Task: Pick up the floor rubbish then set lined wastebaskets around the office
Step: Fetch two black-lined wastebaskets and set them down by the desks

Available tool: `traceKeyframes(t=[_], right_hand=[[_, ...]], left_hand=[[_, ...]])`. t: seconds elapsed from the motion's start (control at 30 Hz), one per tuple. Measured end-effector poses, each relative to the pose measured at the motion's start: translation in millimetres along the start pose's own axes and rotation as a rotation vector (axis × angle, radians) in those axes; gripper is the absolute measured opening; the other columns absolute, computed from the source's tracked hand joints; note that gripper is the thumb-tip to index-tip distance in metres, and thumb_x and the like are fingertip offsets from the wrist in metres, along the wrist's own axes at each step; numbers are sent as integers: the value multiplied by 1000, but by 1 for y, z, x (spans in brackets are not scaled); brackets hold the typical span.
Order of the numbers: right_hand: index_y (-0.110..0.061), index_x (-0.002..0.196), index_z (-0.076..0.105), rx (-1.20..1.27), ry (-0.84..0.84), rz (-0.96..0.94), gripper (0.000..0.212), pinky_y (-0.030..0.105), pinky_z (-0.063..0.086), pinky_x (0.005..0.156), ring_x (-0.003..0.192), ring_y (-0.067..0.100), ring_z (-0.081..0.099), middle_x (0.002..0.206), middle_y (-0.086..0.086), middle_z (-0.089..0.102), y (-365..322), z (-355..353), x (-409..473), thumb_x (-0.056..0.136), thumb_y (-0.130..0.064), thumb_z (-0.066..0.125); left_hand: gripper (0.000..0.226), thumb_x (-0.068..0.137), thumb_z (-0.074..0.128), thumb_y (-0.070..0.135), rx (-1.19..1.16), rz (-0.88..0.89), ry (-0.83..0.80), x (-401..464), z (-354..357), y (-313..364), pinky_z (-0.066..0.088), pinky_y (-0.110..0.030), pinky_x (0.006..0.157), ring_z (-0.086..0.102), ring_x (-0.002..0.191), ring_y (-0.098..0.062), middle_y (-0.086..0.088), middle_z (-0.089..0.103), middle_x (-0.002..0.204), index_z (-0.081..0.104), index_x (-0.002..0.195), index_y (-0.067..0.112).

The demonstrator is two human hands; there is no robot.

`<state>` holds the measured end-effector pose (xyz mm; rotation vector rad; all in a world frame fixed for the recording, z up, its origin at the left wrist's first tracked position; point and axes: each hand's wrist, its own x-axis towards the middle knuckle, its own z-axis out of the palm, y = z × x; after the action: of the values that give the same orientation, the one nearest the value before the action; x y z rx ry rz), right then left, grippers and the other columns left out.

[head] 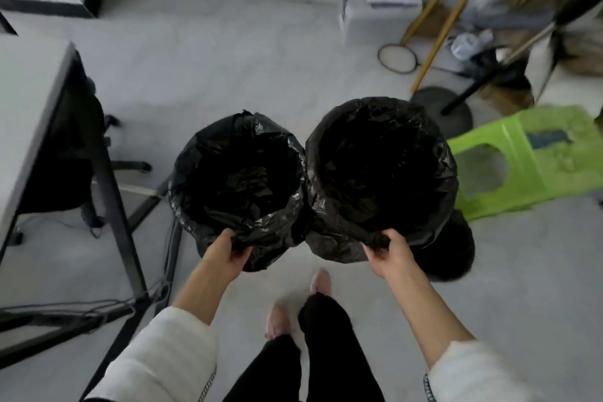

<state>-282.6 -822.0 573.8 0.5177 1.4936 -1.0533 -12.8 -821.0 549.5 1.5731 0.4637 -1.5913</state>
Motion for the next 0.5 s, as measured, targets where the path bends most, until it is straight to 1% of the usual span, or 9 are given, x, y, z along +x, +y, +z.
traceKeyframes(t=[0.03, 0.07, 0.1, 0.17, 0.2, 0.3, 0.37, 0.43, 0.5], right_hand=[[-2, 80, 50, -10, -3, -15, 19, 29, 56, 65, 72, 20, 53, 85, 13, 53, -13, 17, 4, 95, -10, 43], [-1, 80, 50, -20, -5, -23, 17, 30, 56, 65, 73, 20, 53, 85, 13, 53, -26, 35, 8, 94, -10, 45], [-1, 81, 49, -39, -10, -24, 16, 31, 55, 71, 73, 21, 54, 86, 14, 53, -38, 51, 13, 93, -10, 46], [-1, 83, 49, -77, -48, -24, 13, 34, 48, 83, 75, 23, 54, 87, 15, 54, -67, 93, 24, 92, -10, 47], [-1, 82, 48, -87, -66, -29, 13, 35, 47, 85, 74, 23, 54, 85, 15, 53, -81, 116, 29, 92, -9, 47], [-1, 79, 47, -143, -89, -52, 16, 37, 45, 88, 72, 23, 52, 82, 14, 51, -120, 187, 35, 94, -8, 45], [-1, 78, 47, -181, -101, -59, 18, 38, 45, 90, 71, 23, 51, 81, 14, 50, -144, 229, 39, 94, -8, 44], [-1, 78, 47, -215, -122, -52, 19, 36, 49, 84, 71, 23, 51, 81, 14, 50, -169, 275, 44, 94, -9, 43], [-1, 79, 47, -246, -131, -37, 16, 33, 55, 73, 71, 23, 52, 83, 14, 51, -187, 318, 53, 92, -9, 44]], left_hand=[[24, 93, 44, 5, -11, 8, -4, 0, 13, 14, 42, -25, 85, 48, 128, -22, -13, 54, 127, 49, 116, 9], [22, 93, 44, 5, -34, 16, 2, 2, 27, 28, 42, -26, 85, 49, 128, -23, -14, 53, 129, 49, 114, 8], [19, 93, 43, 5, -58, 19, 8, 0, 40, 41, 42, -27, 85, 52, 124, -24, -14, 53, 133, 50, 110, 6], [12, 93, 43, 4, -90, 42, 12, 5, 73, 68, 42, -27, 88, 58, 103, -22, -13, 51, 138, 53, 100, 4], [14, 92, 44, 4, -98, 47, 17, 8, 89, 80, 42, -27, 88, 57, 97, -21, -13, 52, 137, 55, 102, 4], [35, 91, 47, 4, -148, 42, 47, 14, 137, 117, 43, -27, 86, 55, 107, -22, -13, 59, 119, 51, 126, 3], [20, 92, 46, 4, -162, 35, 42, 15, 164, 142, 42, -27, 86, 58, 98, -22, -12, 56, 114, 56, 110, 2], [9, 92, 45, 5, -187, 30, 45, 17, 189, 169, 42, -27, 86, 56, 81, -20, -13, 56, 106, 53, 96, 2], [11, 92, 45, 5, -226, 23, 48, 24, 207, 193, 43, -27, 86, 55, 78, -20, -13, 56, 99, 51, 101, 2]])
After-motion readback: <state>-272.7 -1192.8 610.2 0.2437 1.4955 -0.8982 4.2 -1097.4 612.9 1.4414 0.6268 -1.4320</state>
